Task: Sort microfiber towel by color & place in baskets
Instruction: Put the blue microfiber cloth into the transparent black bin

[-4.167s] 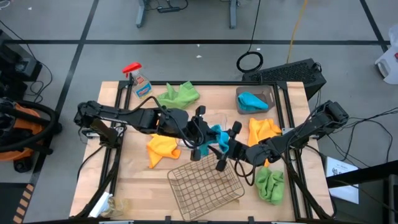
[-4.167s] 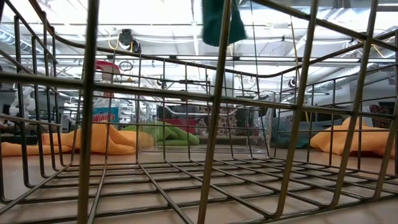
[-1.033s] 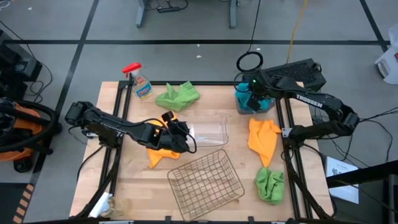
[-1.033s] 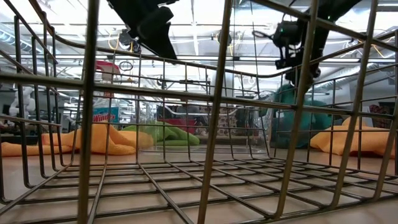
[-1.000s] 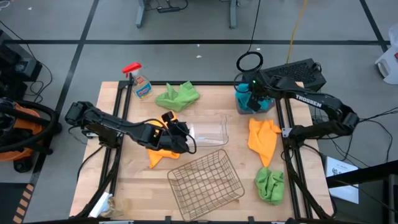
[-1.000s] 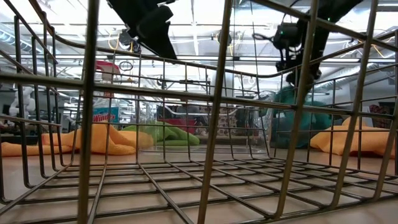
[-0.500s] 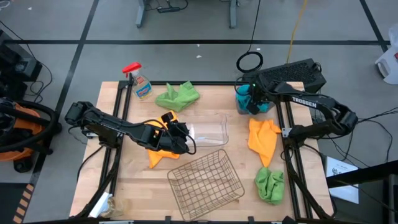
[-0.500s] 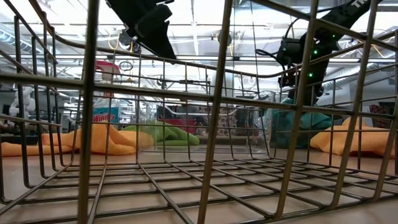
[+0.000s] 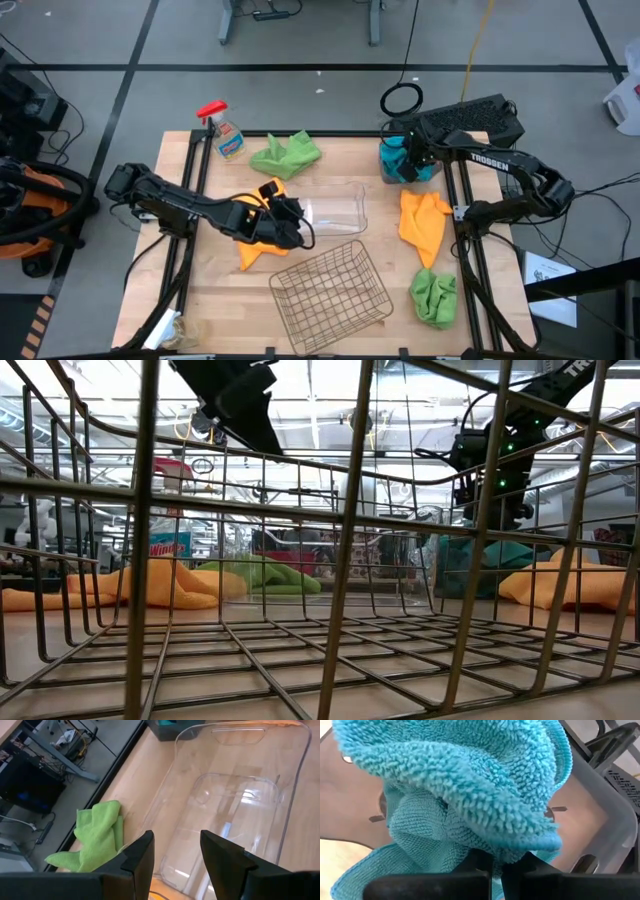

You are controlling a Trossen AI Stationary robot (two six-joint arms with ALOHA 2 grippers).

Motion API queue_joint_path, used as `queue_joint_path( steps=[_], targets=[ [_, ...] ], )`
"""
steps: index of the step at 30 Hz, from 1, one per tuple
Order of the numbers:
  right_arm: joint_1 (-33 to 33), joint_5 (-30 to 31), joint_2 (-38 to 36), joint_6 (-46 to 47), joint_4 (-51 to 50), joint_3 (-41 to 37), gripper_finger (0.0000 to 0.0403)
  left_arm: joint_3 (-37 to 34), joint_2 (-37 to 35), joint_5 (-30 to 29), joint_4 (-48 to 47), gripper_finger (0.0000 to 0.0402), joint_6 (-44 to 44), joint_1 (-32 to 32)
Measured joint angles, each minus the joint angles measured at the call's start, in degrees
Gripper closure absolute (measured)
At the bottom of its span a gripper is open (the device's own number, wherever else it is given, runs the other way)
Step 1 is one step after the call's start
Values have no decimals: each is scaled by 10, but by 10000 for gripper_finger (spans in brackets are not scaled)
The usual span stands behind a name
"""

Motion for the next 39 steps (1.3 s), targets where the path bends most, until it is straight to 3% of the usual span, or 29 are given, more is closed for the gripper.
queue_joint_path(
  steps=[11,28,32,39],
  targets=[
    [0,2,5,53,1,0,397,0,0,-9,-2,236,-1,-7],
    [0,7,96,88,22,0,392,0,0,-9,-4,236,-15,-45],
    [2,35,78,104,20,0,359,0,0,-9,-4,236,-15,-52],
    [5,36,-18,109,-27,0,259,0,0,-9,-8,236,-16,-54]
  ],
)
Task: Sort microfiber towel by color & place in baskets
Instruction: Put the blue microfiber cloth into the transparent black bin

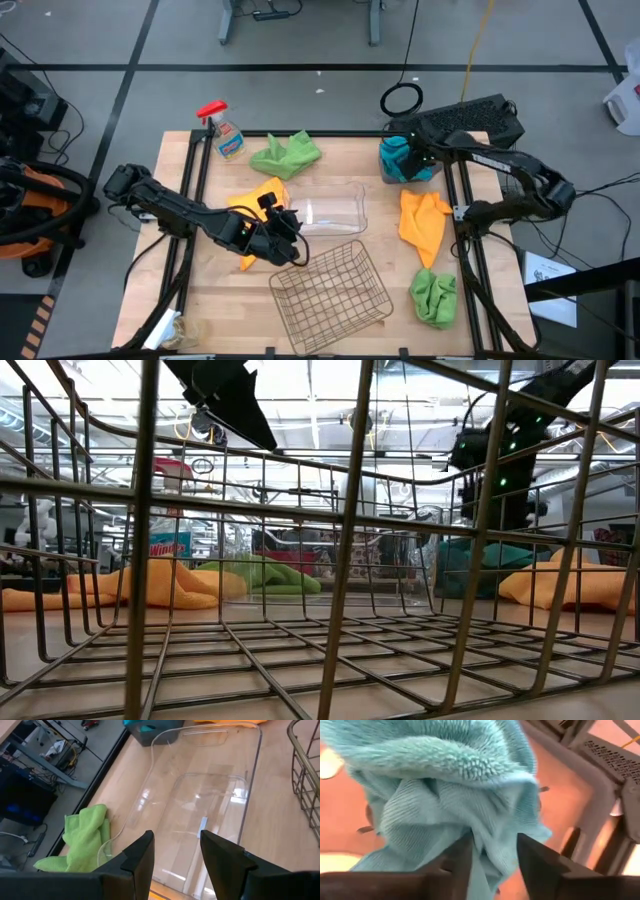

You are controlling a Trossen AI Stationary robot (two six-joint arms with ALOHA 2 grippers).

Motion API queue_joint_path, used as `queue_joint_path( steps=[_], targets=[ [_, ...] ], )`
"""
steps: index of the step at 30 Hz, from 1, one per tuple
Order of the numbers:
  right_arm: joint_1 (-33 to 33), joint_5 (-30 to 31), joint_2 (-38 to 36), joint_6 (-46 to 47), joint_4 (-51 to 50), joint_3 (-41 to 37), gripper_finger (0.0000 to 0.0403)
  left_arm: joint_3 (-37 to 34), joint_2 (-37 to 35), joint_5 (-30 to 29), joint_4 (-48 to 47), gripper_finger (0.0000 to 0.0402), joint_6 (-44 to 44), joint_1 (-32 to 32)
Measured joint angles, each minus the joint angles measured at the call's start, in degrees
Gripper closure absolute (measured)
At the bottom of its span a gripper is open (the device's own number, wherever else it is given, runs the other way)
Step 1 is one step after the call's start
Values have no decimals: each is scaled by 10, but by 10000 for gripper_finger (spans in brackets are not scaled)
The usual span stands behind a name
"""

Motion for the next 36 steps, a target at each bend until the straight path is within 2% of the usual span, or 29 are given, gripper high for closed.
queue_joint_path(
  steps=[6,10,14,20,23,31,36],
  targets=[
    [0,-23,-100,13,-17,0,192,0,0,-11,0,236,0,1],
    [3,-66,-136,18,45,0,189,0,0,-11,2,236,1,8],
    [13,-77,-107,11,80,0,233,0,0,-12,6,236,1,19],
    [13,-74,5,11,91,0,347,0,0,-12,11,236,1,24],
    [13,-50,51,10,117,0,391,0,0,-12,10,236,1,24],
    [10,-30,140,14,150,0,385,0,0,-11,9,236,1,23],
    [10,-43,174,17,176,3,394,0,0,-10,9,236,1,23]
  ],
)
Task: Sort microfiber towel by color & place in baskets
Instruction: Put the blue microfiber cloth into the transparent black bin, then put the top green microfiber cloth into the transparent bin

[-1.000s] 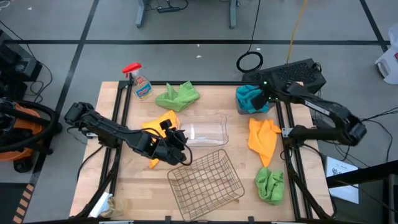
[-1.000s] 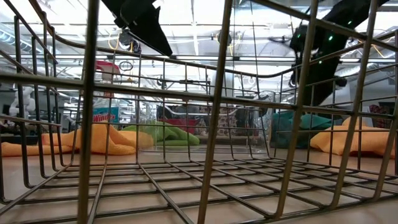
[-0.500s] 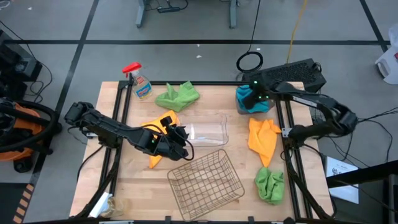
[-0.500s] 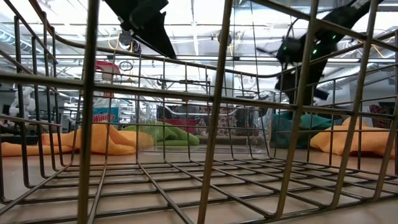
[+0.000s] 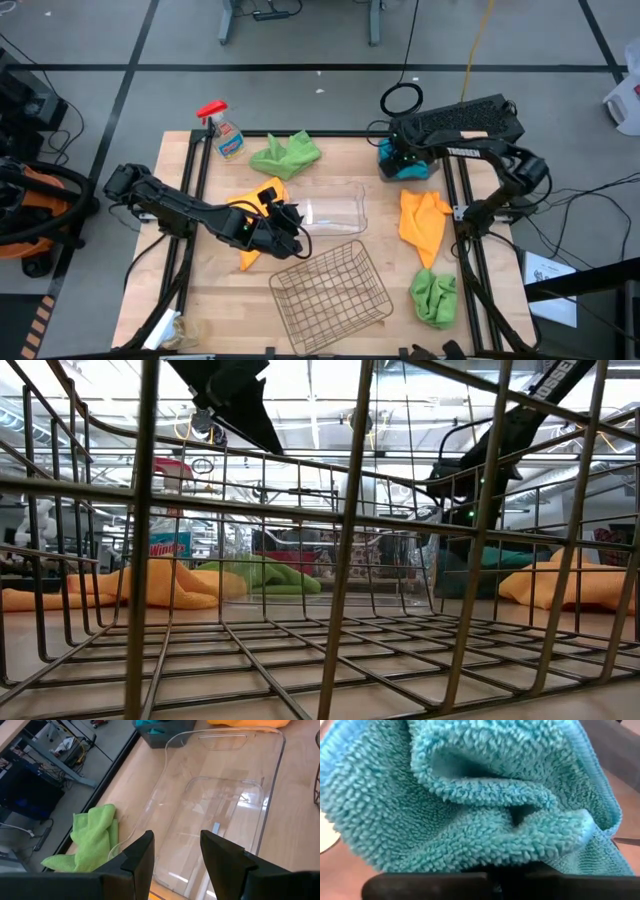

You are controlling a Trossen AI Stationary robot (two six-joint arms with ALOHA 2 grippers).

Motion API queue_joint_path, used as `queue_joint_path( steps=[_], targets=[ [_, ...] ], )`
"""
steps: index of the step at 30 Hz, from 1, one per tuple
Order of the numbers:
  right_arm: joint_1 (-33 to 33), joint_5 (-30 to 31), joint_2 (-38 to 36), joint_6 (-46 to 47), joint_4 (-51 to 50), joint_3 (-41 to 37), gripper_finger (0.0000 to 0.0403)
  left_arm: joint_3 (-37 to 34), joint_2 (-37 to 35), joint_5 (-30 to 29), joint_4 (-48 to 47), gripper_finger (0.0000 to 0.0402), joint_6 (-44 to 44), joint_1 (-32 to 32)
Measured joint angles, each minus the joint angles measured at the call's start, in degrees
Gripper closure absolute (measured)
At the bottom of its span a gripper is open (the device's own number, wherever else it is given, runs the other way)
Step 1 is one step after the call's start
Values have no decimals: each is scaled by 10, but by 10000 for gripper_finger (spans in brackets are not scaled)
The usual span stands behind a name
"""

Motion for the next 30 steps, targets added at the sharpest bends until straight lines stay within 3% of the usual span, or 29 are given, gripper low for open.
queue_joint_path(
  steps=[8,14,20,26,30],
  targets=[
    [1,20,-39,7,-13,-5,390,0,0,-1,0,236,23,0],
    [5,19,-125,17,-28,-5,355,0,0,-94,0,236,46,3],
    [26,13,-222,17,-53,-4,312,10,0,-126,2,236,84,14],
    [101,0,-323,65,-89,-4,281,51,-9,-19,-5,236,155,75],
    [199,-12,-371,123,-89,-3,273,63,-8,2,-32,236,192,113]
  ],
)
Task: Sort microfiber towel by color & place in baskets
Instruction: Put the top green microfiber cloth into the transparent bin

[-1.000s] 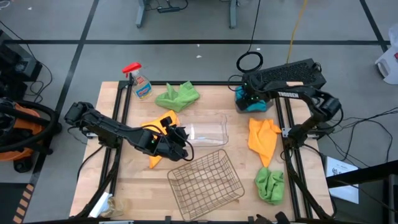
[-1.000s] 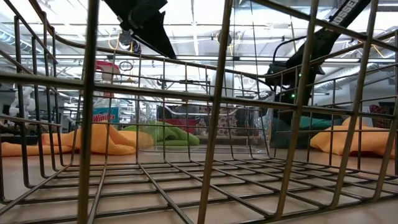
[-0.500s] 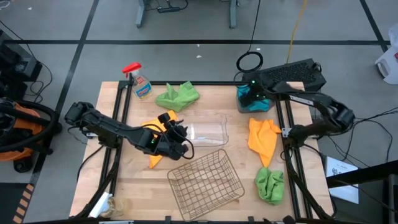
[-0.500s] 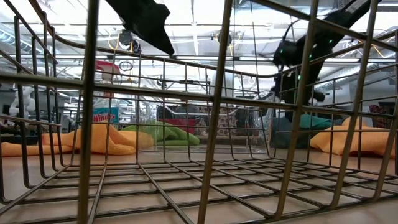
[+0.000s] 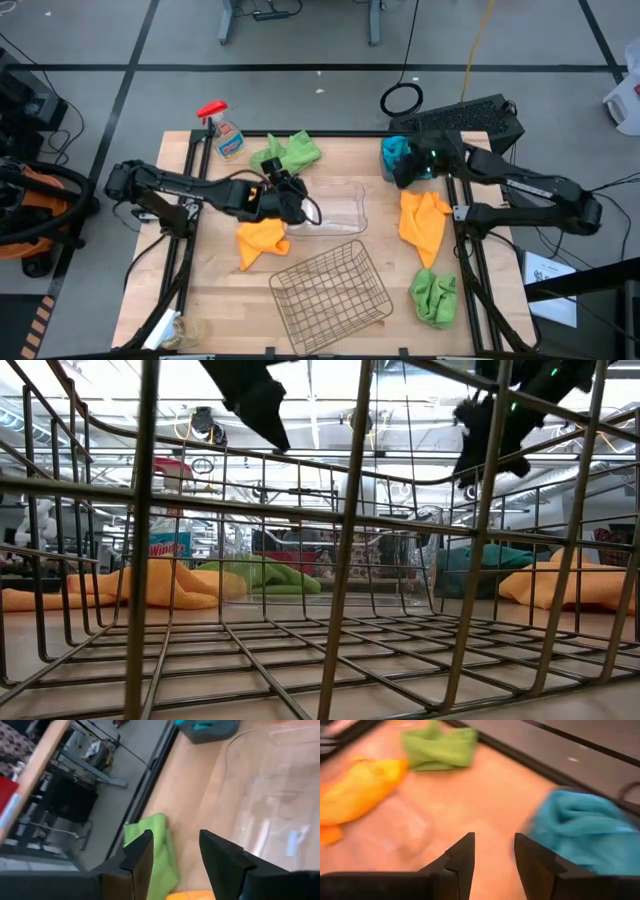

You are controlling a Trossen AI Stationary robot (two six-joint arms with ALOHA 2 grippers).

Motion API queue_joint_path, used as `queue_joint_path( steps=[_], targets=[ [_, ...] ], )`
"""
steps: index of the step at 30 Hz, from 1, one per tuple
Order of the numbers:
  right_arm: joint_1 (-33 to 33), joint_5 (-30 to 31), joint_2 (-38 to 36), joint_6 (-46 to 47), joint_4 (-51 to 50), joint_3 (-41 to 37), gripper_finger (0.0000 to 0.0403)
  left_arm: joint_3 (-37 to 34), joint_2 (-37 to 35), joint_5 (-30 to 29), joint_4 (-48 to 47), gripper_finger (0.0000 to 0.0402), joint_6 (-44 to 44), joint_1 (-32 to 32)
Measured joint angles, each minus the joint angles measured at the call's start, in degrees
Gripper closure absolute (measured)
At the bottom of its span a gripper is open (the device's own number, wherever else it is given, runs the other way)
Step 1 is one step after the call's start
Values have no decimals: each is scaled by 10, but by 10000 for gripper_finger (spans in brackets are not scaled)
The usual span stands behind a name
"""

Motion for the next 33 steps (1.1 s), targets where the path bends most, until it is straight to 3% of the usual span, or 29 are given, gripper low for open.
queue_joint_path(
  steps=[10,12,15,21,27,33],
  targets=[
    [259,160,5,66,27,0,273,1,0,-6,1,236,44,65],
    [300,179,18,69,51,0,273,1,0,30,-1,236,47,100],
    [348,192,40,64,84,0,273,0,0,134,-3,236,36,167],
    [410,192,76,63,113,0,273,-7,3,252,-34,226,-11,288],
    [437,220,102,60,131,0,273,-7,9,375,-56,172,-11,350],
    [445,237,116,56,145,0,273,-22,33,387,-68,120,18,358]
  ],
)
